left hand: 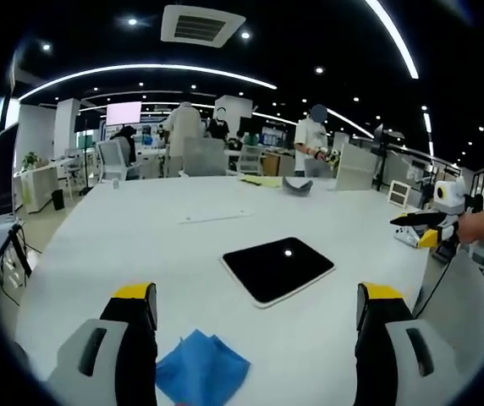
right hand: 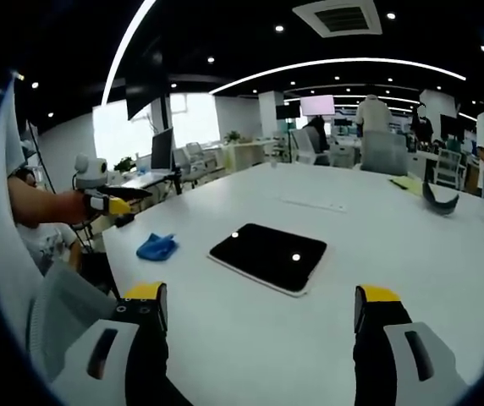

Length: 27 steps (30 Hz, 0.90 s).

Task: Wipe the mirror surface with the cleaning cloth until all visible marks leave the cleaned area.

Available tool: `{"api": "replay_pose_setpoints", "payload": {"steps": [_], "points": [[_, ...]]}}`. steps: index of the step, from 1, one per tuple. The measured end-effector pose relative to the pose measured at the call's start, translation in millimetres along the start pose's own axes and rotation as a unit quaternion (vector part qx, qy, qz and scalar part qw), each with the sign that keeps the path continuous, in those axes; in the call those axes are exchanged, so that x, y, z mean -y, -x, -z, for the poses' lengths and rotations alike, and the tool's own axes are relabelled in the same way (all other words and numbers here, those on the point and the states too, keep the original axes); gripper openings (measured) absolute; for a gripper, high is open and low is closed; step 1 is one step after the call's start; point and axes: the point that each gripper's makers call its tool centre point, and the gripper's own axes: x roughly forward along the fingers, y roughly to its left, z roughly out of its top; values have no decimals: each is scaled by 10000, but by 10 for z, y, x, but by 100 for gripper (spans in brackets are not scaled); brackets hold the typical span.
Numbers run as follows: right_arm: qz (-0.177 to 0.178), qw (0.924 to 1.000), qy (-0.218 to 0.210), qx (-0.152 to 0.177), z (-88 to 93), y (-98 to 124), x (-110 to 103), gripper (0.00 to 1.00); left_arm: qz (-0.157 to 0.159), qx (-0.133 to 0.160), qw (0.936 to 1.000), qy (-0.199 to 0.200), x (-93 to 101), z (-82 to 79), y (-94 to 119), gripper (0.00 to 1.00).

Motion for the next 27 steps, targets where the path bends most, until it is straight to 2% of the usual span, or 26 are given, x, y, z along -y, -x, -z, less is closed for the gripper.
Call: {"api": "replay_pose_setpoints", "payload": {"steps": [11, 27], "points": [[65, 10000, -11, -1, 30, 16, 24, 90, -5, -40, 10000, -18, -22, 53, -25, 97], [30, 10000, -45, -9, 47, -4, -12, 88, -57, -49, 10000, -10, -55, 40, -23, 96]]}}
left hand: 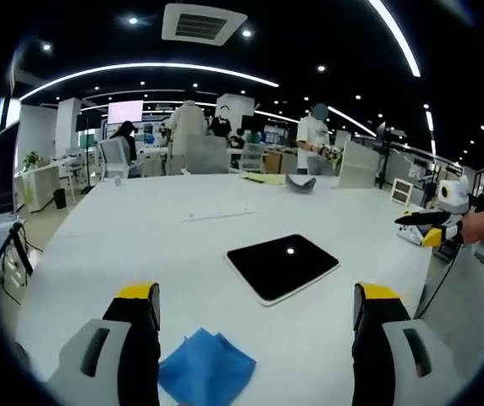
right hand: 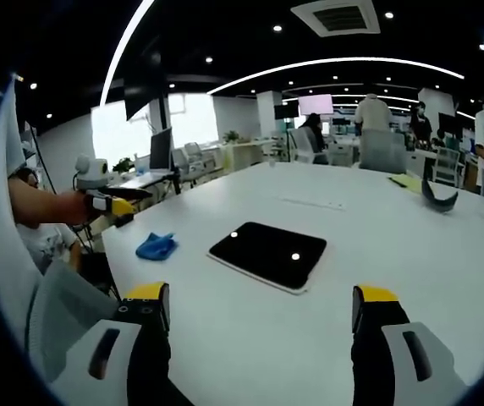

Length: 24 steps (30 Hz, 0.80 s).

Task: Wipe the mirror surface with the cleaning cloth until all visible marks leave the cleaned area.

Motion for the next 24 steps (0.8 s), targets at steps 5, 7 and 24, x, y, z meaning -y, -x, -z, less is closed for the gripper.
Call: {"api": "replay_pose_setpoints", "payload": {"steps": [5, 7, 24], "points": [[5, 10000, 3, 0, 8, 8, -2, 88, -51, -25, 10000, -12, -17, 23, 9, 94], [-13, 10000, -3, -7, 13, 10, -9, 88, -77, -82, 9999, 53, -38, 69, 8, 93], [19, 10000, 8, -28, 16, 53, 10, 85, -288, -333, 9990, 90, -201, 290, -6, 83]]}}
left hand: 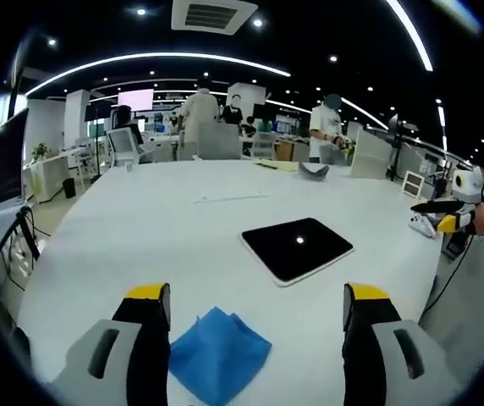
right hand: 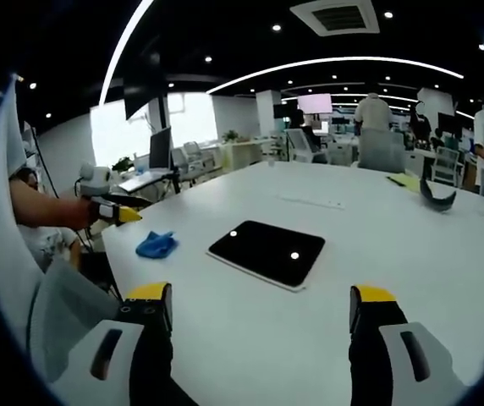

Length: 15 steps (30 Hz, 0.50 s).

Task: Wipe the mirror surface with the cleaning cloth until all visible marks leave the cleaned area.

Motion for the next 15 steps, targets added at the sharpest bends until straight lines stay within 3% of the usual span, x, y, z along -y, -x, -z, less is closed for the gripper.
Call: {"api": "replay_pose_setpoints", "payload": {"steps": [15], "points": [[-74, 9999, 43, -84, 24, 8, -77, 85, -183, -342, 9992, 33, -118, 329, -107, 73]]}}
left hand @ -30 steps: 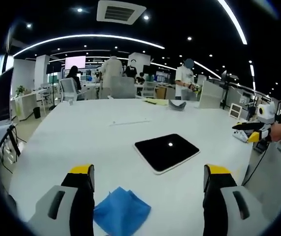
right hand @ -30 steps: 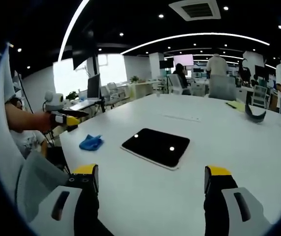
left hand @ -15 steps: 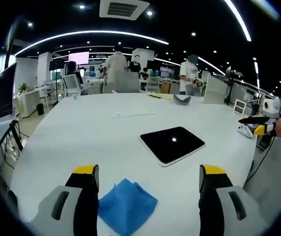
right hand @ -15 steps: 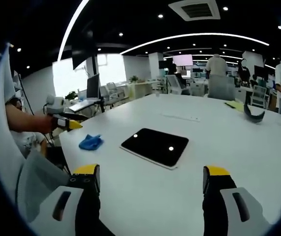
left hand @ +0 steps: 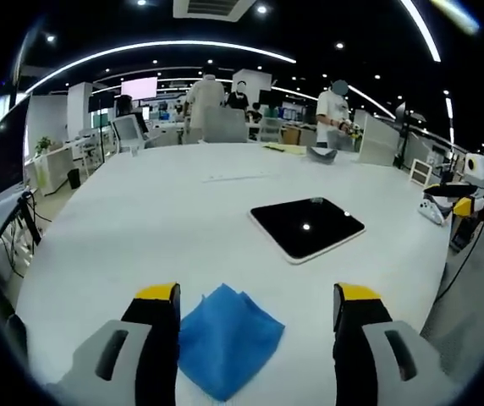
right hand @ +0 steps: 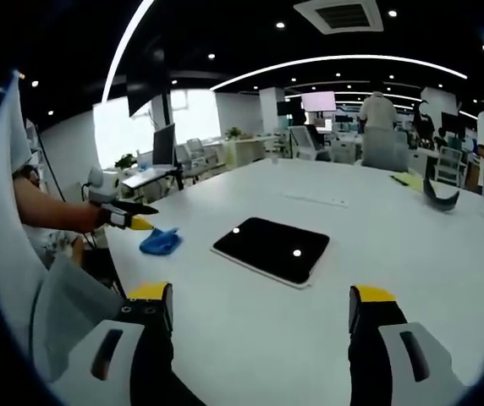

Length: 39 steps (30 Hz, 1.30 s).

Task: Wipe the mirror surface with the cleaning cloth until all visible marks leave the cleaned area.

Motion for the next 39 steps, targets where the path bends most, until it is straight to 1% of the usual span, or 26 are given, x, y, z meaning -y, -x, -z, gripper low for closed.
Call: {"api": "replay_pose_setpoints", "payload": {"steps": [3, 6, 8, 13, 17, 21, 24, 26, 30, 32, 36, 38, 39], "points": [[5, 10000, -4, -20, 17, 12, -1, 85, -18, -71, 10000, -32, -15, 57, -27, 71], [13, 10000, -14, -22, 25, 24, -7, 84, -43, -173, 9998, -108, -40, 114, -47, 66], [18, 10000, -13, -37, 35, 31, -8, 84, -65, -169, 9998, -131, -58, 123, -48, 62], [54, 9999, -31, -96, 74, 44, 0, 83, -128, -188, 9997, -64, -108, 166, -56, 57], [68, 9999, -69, -82, 85, 58, -6, 82, -135, -286, 9995, -53, -125, 251, -72, 56], [80, 9999, -87, -112, 114, 74, -12, 81, -190, -333, 9993, -17, -181, 313, -83, 52], [60, 9998, -60, -159, 152, 89, -28, 75, -309, -388, 9988, -17, -242, 371, -92, 51], [41, 9998, -63, -167, 163, 99, -47, 74, -353, -384, 9986, -5, -263, 382, -90, 48], [64, 9998, -75, -190, 178, 113, -45, 74, -339, -446, 9984, -66, -265, 433, -112, 44], [72, 9998, -85, -185, 179, 118, -44, 74, -330, -523, 9980, -131, -256, 479, -122, 42], [85, 9997, -98, -195, 182, 133, -46, 74, -328, -576, 9977, -113, -264, 526, -137, 41], [92, 9997, -106, -207, 187, 136, -45, 74, -387, -687, 9969, 4, -283, 586, -139, 41], [98, 9997, -106, -208, 195, 137, -32, 74, -419, -673, 9968, 68, -306, 602, -145, 41]]}}
